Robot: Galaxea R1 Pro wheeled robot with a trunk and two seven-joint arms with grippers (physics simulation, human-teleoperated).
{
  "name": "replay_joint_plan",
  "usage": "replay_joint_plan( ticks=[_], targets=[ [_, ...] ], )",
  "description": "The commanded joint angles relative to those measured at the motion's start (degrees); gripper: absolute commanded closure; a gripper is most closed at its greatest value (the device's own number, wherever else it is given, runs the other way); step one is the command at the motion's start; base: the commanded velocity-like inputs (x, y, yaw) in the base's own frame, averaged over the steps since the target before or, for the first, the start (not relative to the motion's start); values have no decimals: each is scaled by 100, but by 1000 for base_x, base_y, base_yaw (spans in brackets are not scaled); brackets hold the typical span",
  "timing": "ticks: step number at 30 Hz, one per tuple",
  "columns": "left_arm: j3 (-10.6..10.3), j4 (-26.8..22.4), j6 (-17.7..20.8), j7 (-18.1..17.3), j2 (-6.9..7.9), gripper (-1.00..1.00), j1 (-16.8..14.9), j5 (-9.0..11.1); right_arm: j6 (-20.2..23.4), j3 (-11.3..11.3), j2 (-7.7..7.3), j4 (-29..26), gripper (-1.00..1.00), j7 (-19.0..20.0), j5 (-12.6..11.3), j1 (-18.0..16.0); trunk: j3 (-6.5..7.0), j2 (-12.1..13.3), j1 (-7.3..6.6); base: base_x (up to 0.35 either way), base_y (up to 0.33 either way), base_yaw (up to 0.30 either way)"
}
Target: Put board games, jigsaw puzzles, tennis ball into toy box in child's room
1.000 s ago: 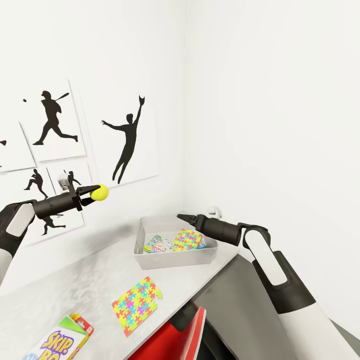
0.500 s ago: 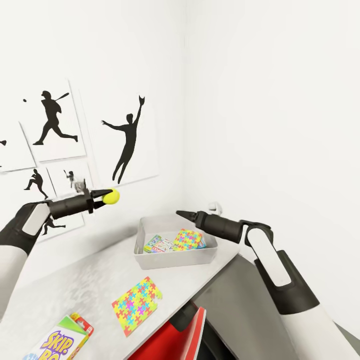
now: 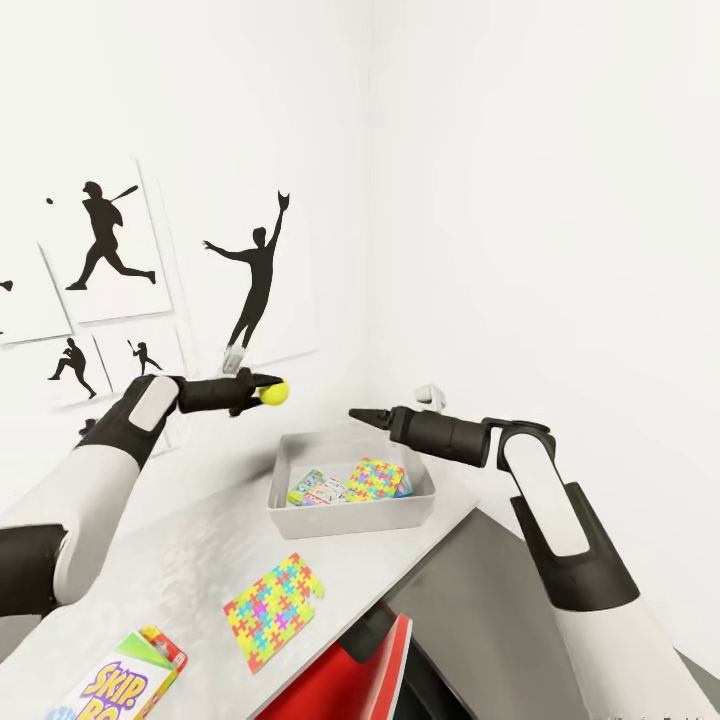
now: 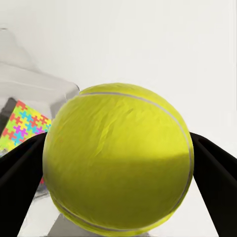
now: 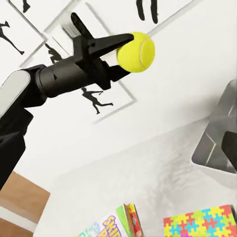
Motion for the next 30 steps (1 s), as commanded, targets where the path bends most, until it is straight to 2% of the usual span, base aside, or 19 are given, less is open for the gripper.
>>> replay_joint_plan(
  ticks=[1,2,5,10,13,14,16,17,20,22,26,28,30],
  targets=[
    [5,29,-90,194,-75,100,-27,-29,23,1,3,-5,-100,-31,-19,-65,-3,-5,2,0,0,0],
    [5,38,-145,310,-114,100,-36,-27,28,0,5,-5,-100,-35,-20,-97,-3,-5,2,0,0,0],
    [5,70,-427,985,-329,100,-62,-24,46,-3,12,-7,-100,-77,-30,-325,-3,-5,2,0,0,0],
    [6,221,-821,1561,-520,100,-69,-22,59,-1,14,-8,-100,-376,-199,-637,-3,-5,2,0,0,0],
    [6,388,-1073,1812,-631,100,-70,-27,61,2,8,-8,-100,-923,-574,-891,-3,-5,2,0,0,0],
    [5,445,-1172,1897,-683,100,-70,-29,61,6,6,-5,-100,-1235,-777,-1021,-3,-5,2,0,0,0],
    [5,502,-1271,1976,-734,100,-71,-29,62,13,6,-3,-100,-1593,-992,-1156,-3,-5,2,0,0,0],
    [2,569,-1368,2050,-774,100,-71,-32,60,28,5,1,-100,-2194,-1317,-1342,-3,-5,2,0,0,0],
    [-2,775,-1621,2230,-842,100,-71,-58,56,44,10,6,-100,-3043,-1739,-1572,-3,-5,2,0,0,0],
    [-7,904,-1822,2337,-908,100,-71,-68,51,54,12,8,-100,-3798,-2113,-1750,-3,-5,2,0,0,0],
    [-23,999,-2070,2498,-1037,100,-71,-103,44,58,18,9,-100,-4646,-2420,-1891,-3,-5,2,0,0,0],
    [-48,1013,-2146,2549,-1077,100,-71,-151,44,66,36,9,-100,-4833,-2461,-1915,-3,-5,2,0,0,0],
    [-132,1030,-2300,2611,-1134,100,-71,-287,49,78,130,9,-100,-5059,-2504,-1933,-3,-5,2,0,0,0]
  ],
)
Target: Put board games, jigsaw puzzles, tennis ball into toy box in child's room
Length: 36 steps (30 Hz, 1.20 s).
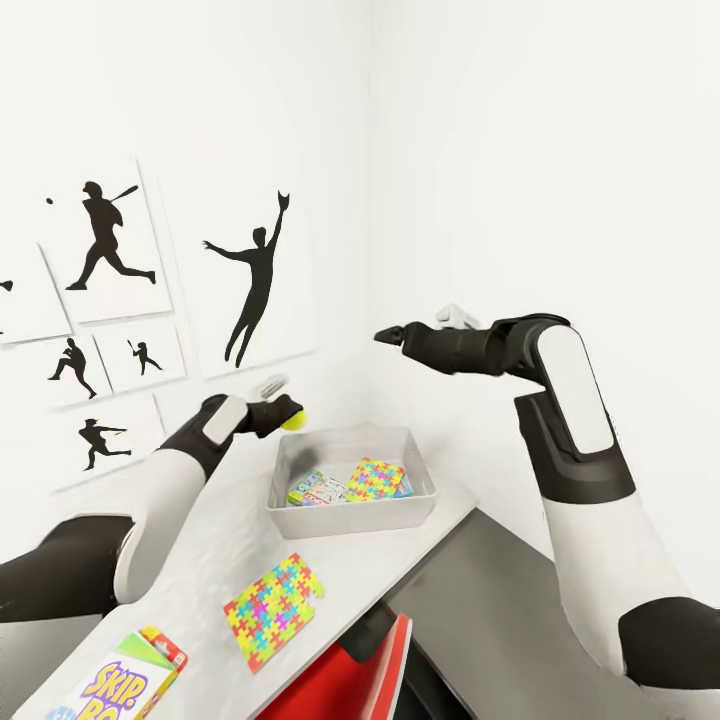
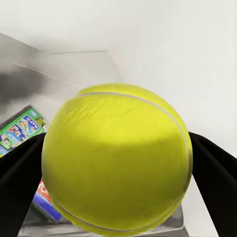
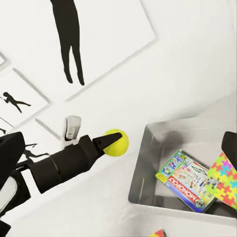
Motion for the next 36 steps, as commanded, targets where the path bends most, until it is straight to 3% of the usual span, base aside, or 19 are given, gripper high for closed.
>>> replay_joint_plan(
  ticks=[1,16,22,29,36],
  targets=[
    [-55,9,-85,58,-38,100,0,-33,21,6,51,-5,-100,-140,-57,10,-3,-4,2,0,0,0],
    [-116,433,-588,84,-243,100,0,-144,64,31,113,-12,-100,-217,-68,47,-3,-4,2,0,0,0],
    [-124,506,-691,89,-272,100,0,-152,59,35,111,-12,-100,-215,-71,53,-3,-4,2,0,0,0],
    [-258,900,-1104,90,-325,100,0,-202,66,37,112,-20,-100,-214,-70,72,-3,-4,2,0,0,0],
    [-299,948,-1153,90,-339,100,0,-214,61,38,111,-13,-100,-214,-76,74,-11,-4,2,0,0,0]
  ],
)
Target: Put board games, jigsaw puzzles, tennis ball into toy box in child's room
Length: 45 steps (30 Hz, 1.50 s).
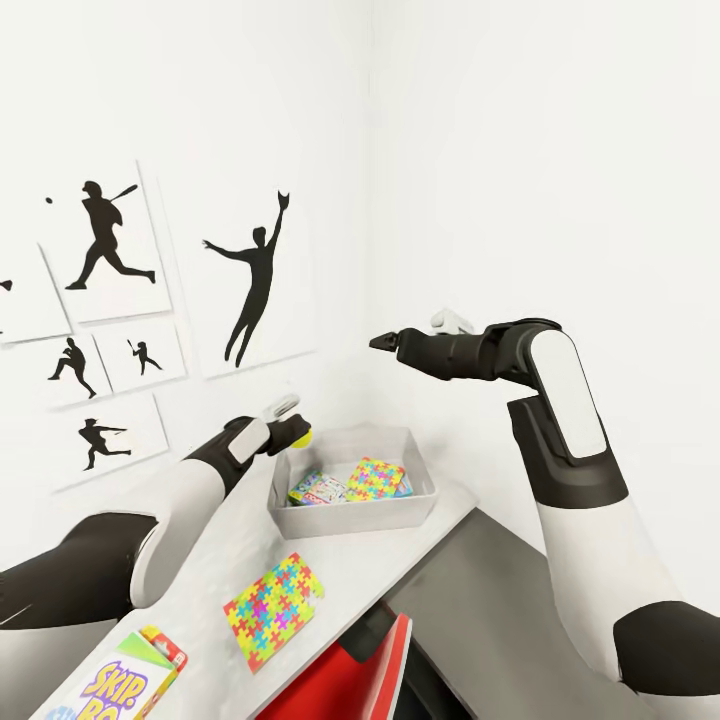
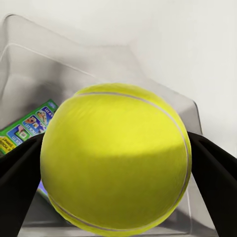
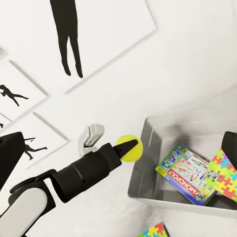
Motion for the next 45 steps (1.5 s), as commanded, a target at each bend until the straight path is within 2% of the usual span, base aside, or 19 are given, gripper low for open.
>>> replay_joint_plan(
  ticks=[1,34,45],
  targets=[
    [-38,-11,21,40,-1,100,1,58,19,-2,5,-3,-100,-59,-47,-4,-7,-5,2,0,0,0],
    [-36,-76,75,48,4,100,1,39,34,-19,-3,6,-100,-59,-48,-11,-293,-5,2,0,0,0],
    [-41,-276,105,156,31,100,1,41,35,-19,-5,0,-100,-59,-48,-12,-395,-5,2,0,0,0]
  ],
)
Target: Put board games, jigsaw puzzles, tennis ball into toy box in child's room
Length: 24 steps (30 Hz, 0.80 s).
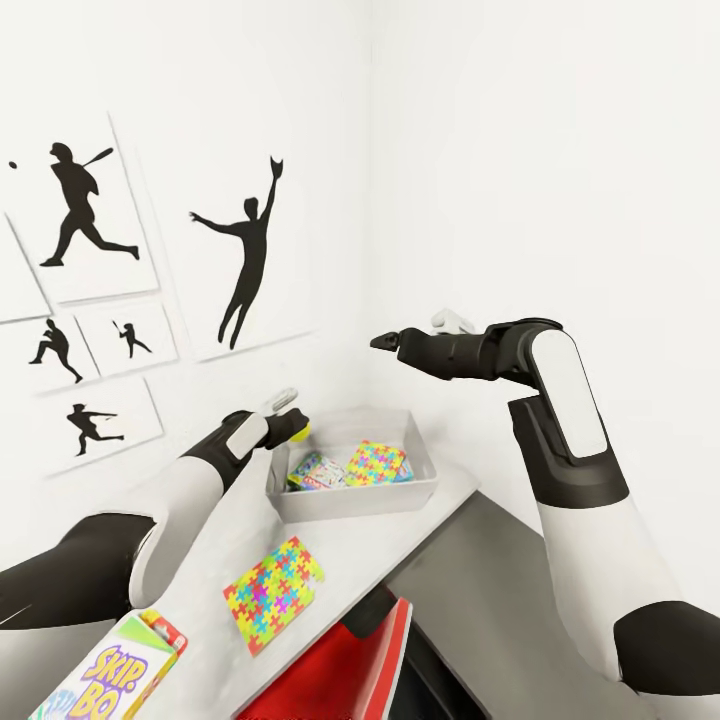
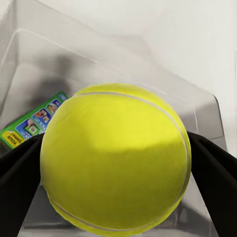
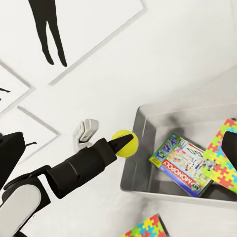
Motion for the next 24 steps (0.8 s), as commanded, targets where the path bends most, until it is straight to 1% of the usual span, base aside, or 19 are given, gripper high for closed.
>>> replay_joint_plan(
  ticks=[1,9,14,17,24],
  targets=[
    [-37,-48,30,48,5,100,-3,59,21,-2,2,-4,-100,-59,-47,-8,-23,-14,4,0,0,0],
    [-37,-378,230,133,37,100,-3,58,22,-2,2,-5,-100,-59,-47,-8,-97,-14,4,0,0,0],
    [-37,-423,285,271,43,100,-28,58,21,-2,5,-5,-100,-59,-47,-8,-144,-14,4,0,0,0],
    [-37,-430,293,303,38,100,-92,58,22,4,-4,-5,-100,-59,-47,-8,-171,-14,4,0,0,0],
    [-37,-432,296,360,35,100,-127,58,22,7,-3,-5,-100,-59,-47,-8,-236,-14,4,0,0,0]
  ],
)
